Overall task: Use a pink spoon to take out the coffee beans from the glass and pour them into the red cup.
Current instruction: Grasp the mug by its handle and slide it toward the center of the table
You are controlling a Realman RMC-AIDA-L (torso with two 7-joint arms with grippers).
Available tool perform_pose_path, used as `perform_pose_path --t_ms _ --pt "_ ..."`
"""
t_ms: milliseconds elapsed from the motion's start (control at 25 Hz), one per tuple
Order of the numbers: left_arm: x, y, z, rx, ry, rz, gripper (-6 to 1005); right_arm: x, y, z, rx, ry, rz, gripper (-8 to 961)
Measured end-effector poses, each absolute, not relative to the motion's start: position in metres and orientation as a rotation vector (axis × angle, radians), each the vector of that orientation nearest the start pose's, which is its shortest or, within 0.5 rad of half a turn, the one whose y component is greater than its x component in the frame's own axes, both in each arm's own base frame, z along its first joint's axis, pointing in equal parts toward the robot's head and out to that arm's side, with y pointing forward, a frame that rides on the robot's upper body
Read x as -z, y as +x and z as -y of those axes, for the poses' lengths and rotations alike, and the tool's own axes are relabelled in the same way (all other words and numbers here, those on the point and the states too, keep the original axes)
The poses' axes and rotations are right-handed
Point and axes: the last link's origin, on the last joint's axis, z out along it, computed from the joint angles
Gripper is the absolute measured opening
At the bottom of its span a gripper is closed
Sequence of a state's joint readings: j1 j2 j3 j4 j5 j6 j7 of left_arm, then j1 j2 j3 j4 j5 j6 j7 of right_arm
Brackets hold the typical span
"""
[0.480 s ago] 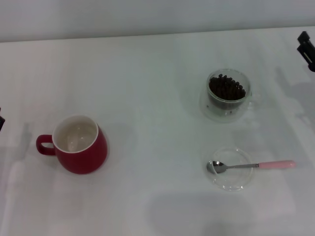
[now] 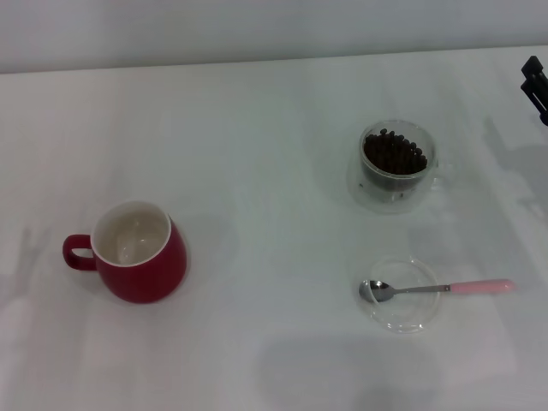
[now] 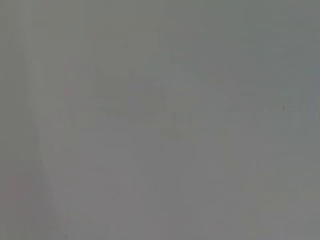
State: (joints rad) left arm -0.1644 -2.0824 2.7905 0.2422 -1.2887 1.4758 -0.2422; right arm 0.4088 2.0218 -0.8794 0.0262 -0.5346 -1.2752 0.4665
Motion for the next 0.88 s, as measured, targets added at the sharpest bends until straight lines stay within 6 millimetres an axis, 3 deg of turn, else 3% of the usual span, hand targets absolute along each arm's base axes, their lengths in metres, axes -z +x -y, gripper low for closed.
perform_pose_path --t_ms 360,680,880 --pt "0.014 -0.366 -0.185 0.833 -1.439 0.658 876 -0.034 0.374 -0.31 -0.812 -1.466 -0.723 860" --pt "0.023 -0.37 -0.167 0.815 -1.704 0.632 875 -0.033 0.372 -0.317 -0.81 -1.466 -0.734 860" --pt "0.032 -0.369 -0.168 0.741 -1.888 0.54 875 -0.031 0.37 -0.322 -0.807 -1.472 -0.742 859"
